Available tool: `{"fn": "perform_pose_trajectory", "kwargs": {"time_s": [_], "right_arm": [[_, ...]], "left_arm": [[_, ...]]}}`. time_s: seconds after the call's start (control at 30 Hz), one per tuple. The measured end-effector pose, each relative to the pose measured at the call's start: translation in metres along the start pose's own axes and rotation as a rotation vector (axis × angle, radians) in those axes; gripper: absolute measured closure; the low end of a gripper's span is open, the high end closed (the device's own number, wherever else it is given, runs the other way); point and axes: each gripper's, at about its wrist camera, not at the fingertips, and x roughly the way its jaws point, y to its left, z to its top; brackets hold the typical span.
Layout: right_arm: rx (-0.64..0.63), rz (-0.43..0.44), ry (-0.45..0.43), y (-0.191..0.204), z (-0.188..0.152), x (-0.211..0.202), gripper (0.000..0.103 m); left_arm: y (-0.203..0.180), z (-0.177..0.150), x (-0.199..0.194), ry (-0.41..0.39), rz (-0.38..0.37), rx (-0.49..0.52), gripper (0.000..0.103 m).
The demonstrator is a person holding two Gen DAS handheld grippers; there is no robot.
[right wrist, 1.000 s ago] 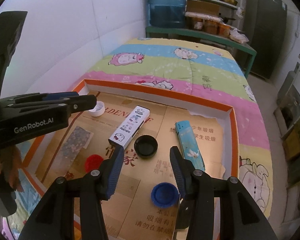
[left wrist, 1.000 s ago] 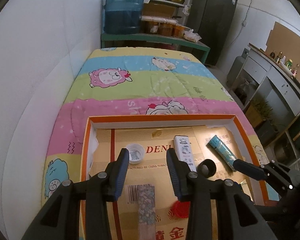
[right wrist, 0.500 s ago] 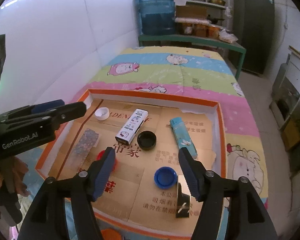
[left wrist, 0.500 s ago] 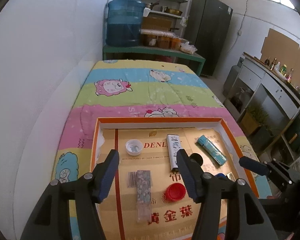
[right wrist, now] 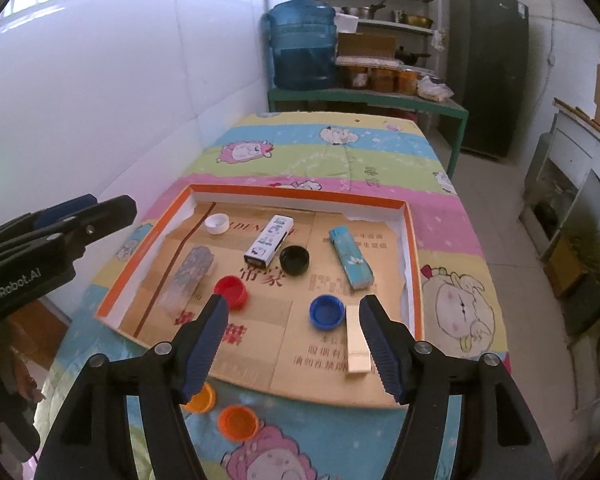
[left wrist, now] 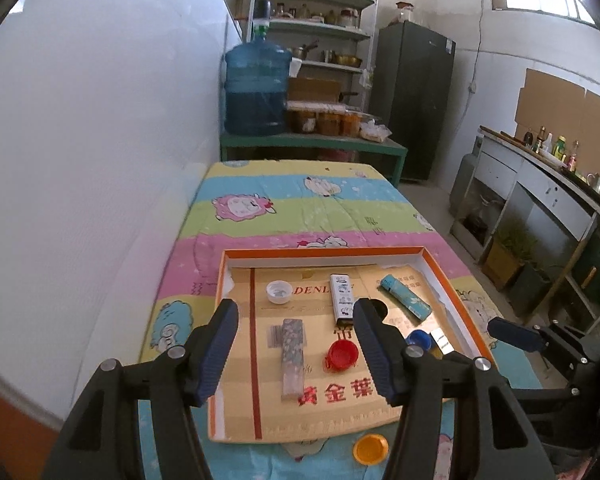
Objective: Organize rigid objects
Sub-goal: 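Withdraw both grippers from the tray toward the two orange caps on the quilt, then grasp an orange cap with the right gripper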
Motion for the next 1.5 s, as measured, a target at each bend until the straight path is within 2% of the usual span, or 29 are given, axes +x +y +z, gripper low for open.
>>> {"fn": "perform_pose_trajectory", "kwargs": {"time_s": [0.4,0.9,1.13,1.5], "right_arm": [[-0.002,-0.010,-0.046,0.019,-0.026,-0.044,0.033],[0.003,-0.054,-0.077,0.025,-0.073,-0.079,0.033],[-0.012,-0.055,-0.044,0.031,-0.092,-0.064,0.033],[-0.012,-0.042,0.060,0.035,-0.102,-0.002,0.033]], "left_arm": [[-0.005,-0.026,-0.059,-0.078,0.066,0.031,0.044],[-0.008,-0.068,-0.086,-0.072,0.045,0.021,0.044],[-0.003,-0.090,-0.085,-0.050,0.032,-0.002,0.044],[0.005,-0.105,-0.065,-0.002,0.042,-0.015,0.044]]}}
